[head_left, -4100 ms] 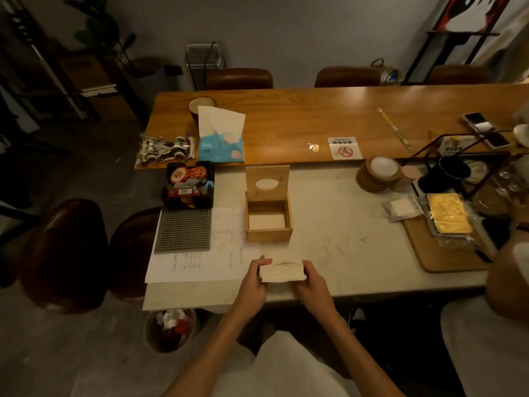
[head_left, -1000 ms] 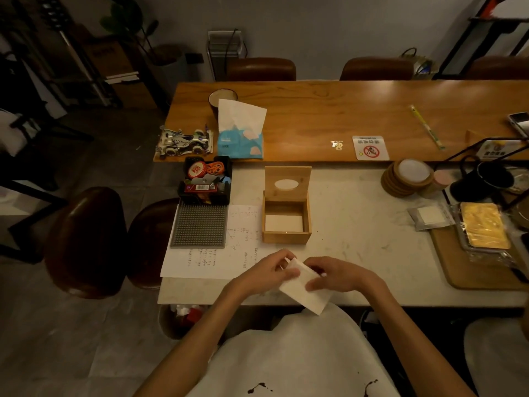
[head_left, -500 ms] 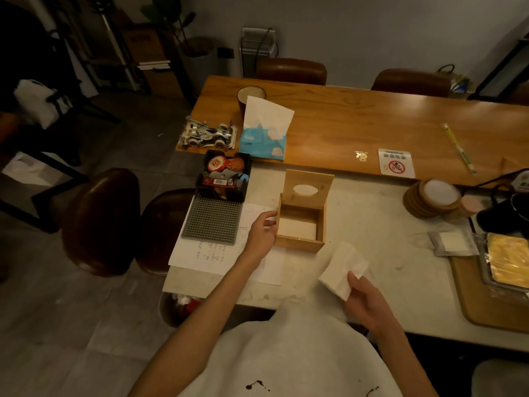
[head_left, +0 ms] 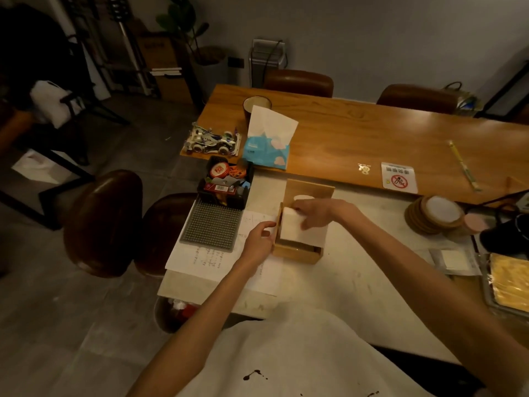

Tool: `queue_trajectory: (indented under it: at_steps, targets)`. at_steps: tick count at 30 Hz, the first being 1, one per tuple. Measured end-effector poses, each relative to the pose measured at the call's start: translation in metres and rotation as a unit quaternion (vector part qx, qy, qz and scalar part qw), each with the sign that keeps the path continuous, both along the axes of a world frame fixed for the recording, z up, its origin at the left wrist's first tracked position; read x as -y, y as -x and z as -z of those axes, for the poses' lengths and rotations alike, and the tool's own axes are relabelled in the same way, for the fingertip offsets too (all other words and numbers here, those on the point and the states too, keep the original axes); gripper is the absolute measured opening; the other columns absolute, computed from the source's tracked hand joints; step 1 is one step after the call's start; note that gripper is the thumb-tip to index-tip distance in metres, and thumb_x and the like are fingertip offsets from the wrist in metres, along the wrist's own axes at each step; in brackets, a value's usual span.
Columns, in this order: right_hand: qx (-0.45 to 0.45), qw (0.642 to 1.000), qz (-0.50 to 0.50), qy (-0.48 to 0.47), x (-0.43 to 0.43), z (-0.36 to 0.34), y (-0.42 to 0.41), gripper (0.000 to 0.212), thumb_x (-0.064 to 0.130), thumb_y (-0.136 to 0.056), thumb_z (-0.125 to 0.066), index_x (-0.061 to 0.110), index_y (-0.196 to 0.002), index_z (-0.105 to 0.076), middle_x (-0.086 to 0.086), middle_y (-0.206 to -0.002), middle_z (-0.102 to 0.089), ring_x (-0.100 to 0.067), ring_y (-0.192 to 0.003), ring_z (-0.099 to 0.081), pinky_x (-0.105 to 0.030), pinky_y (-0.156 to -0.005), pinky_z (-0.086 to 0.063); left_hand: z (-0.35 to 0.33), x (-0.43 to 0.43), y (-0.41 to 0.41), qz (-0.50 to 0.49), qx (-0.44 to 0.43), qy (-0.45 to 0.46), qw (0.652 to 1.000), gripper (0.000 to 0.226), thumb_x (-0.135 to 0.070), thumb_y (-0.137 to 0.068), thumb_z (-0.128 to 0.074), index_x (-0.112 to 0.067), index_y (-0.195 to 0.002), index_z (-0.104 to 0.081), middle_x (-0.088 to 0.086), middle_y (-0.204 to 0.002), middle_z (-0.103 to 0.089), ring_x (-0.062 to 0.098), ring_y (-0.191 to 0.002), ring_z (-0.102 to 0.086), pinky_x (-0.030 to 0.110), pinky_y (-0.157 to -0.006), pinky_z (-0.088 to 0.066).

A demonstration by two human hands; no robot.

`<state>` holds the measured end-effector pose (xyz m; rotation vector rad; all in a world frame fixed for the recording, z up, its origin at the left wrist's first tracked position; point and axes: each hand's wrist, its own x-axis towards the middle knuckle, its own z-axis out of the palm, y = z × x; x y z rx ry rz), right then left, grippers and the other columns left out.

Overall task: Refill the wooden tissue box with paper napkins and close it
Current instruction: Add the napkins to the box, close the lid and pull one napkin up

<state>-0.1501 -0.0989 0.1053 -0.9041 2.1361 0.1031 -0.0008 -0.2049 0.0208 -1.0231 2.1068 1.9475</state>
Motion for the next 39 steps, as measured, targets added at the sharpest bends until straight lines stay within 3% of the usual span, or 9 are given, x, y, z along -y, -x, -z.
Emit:
queue_trajectory:
  at_steps: [5,11,15,18,22,24,26,31,39]
  targets:
    - [0.021,0.998,-0.037,-0.042,0.008,0.019,-0.005,0.059,0.022,-0.092,-0.058,0.017,-0.146,-0.033,-0.006,-0.148,-0.041,-0.028,-0.133,-0.042,-0.037,-0.105,-0.037,0.008,-0.007,-0.004,-0.035,-0.008,-0.003,0.999,0.026,-0.017,-0.095,-0.052,-0.032,-0.114,-0.062,0.011,-0.108,-0.068,0.029,-0.103,-0.065,0.05,-0.095,-0.054]
    - [0.019,0.994,-0.061,-0.092,0.016,0.033,-0.007,0.054,0.022,-0.093,-0.047,0.013,-0.145,-0.037,-0.009,-0.146,-0.043,-0.028,-0.132,-0.043,-0.038,-0.107,-0.036,0.008,-0.011,-0.004,-0.042,-0.013,0.004,0.999,0.03,-0.013,-0.096,-0.049,-0.03,-0.116,-0.062,0.012,-0.109,-0.068,0.029,-0.104,-0.064,0.046,-0.095,-0.054]
    - [-0.012,0.991,-0.082,-0.103,0.018,0.045,-0.011,0.044,0.02,-0.099,-0.041,0.005,-0.139,-0.044,-0.013,-0.133,-0.053,-0.025,-0.112,-0.051,-0.032,-0.097,-0.039,0.01,-0.011,-0.004,-0.043,-0.012,0.006,0.999,0.031,-0.013,-0.095,-0.049,-0.035,-0.111,-0.063,0.012,-0.104,-0.069,0.03,-0.102,-0.065,0.048,-0.095,-0.054]
    - [0.005,0.993,-0.07,-0.1,0.019,0.041,-0.009,0.038,0.018,-0.099,-0.044,-0.001,-0.132,-0.052,-0.014,-0.113,-0.054,-0.021,-0.096,-0.046,-0.028,-0.082,-0.035,0.012,-0.009,-0.003,-0.042,-0.012,0.006,0.999,0.032,-0.012,-0.094,-0.049,-0.035,-0.112,-0.063,0.008,-0.1,-0.068,0.027,-0.101,-0.065,0.049,-0.096,-0.053]
    - [0.025,0.991,-0.086,-0.1,0.023,0.038,-0.007,0.036,0.019,-0.098,-0.048,-0.001,-0.127,-0.057,-0.012,-0.123,-0.058,-0.027,-0.11,-0.053,-0.032,-0.097,-0.039,0.009,-0.009,-0.002,-0.04,-0.011,0.006,0.999,0.031,-0.01,-0.095,-0.049,-0.03,-0.115,-0.062,0.003,-0.093,-0.064,0.024,-0.097,-0.063,0.049,-0.096,-0.053]
    - [0.029,0.99,-0.094,-0.103,0.023,0.043,-0.009,0.028,0.015,-0.099,-0.044,-0.001,-0.116,-0.06,-0.013,-0.112,-0.056,-0.027,-0.105,-0.052,-0.035,-0.099,-0.04,0.008,-0.01,-0.002,-0.039,-0.01,0.01,0.999,0.031,-0.01,-0.094,-0.05,-0.029,-0.116,-0.063,0.003,-0.094,-0.064,0.024,-0.095,-0.063,0.049,-0.095,-0.053]
    - [0.034,0.99,-0.083,-0.108,0.022,0.046,-0.009,0.023,0.014,-0.098,-0.044,0.003,-0.111,-0.059,-0.017,-0.118,-0.056,-0.029,-0.107,-0.053,-0.038,-0.102,-0.041,0.009,-0.009,-0.002,-0.038,-0.009,0.013,0.999,0.031,-0.011,-0.094,-0.051,-0.027,-0.119,-0.063,0.002,-0.097,-0.065,0.025,-0.098,-0.064,0.049,-0.095,-0.053]
    - [-0.005,0.996,-0.052,-0.079,0.018,0.047,-0.013,0.046,0.036,-0.093,-0.055,0.011,-0.132,-0.051,-0.006,-0.128,-0.055,-0.025,-0.117,-0.052,-0.031,-0.096,-0.04,0.009,-0.011,-0.003,-0.043,-0.017,0.016,0.999,0.031,-0.01,-0.097,-0.049,-0.026,-0.12,-0.062,-0.001,-0.096,-0.064,0.023,-0.095,-0.062,0.044,-0.093,-0.053]
    - [-0.017,0.999,-0.029,-0.022,0.008,0.055,-0.02,0.052,0.027,-0.092,-0.056,0.016,-0.141,-0.044,-0.007,-0.132,-0.057,-0.025,-0.115,-0.056,-0.03,-0.089,-0.045,0.012,-0.013,-0.005,-0.034,-0.032,0.045,0.998,0.031,-0.013,-0.099,-0.046,-0.025,-0.123,-0.061,0.001,-0.113,-0.064,0.021,-0.105,-0.061,0.044,-0.095,-0.054]
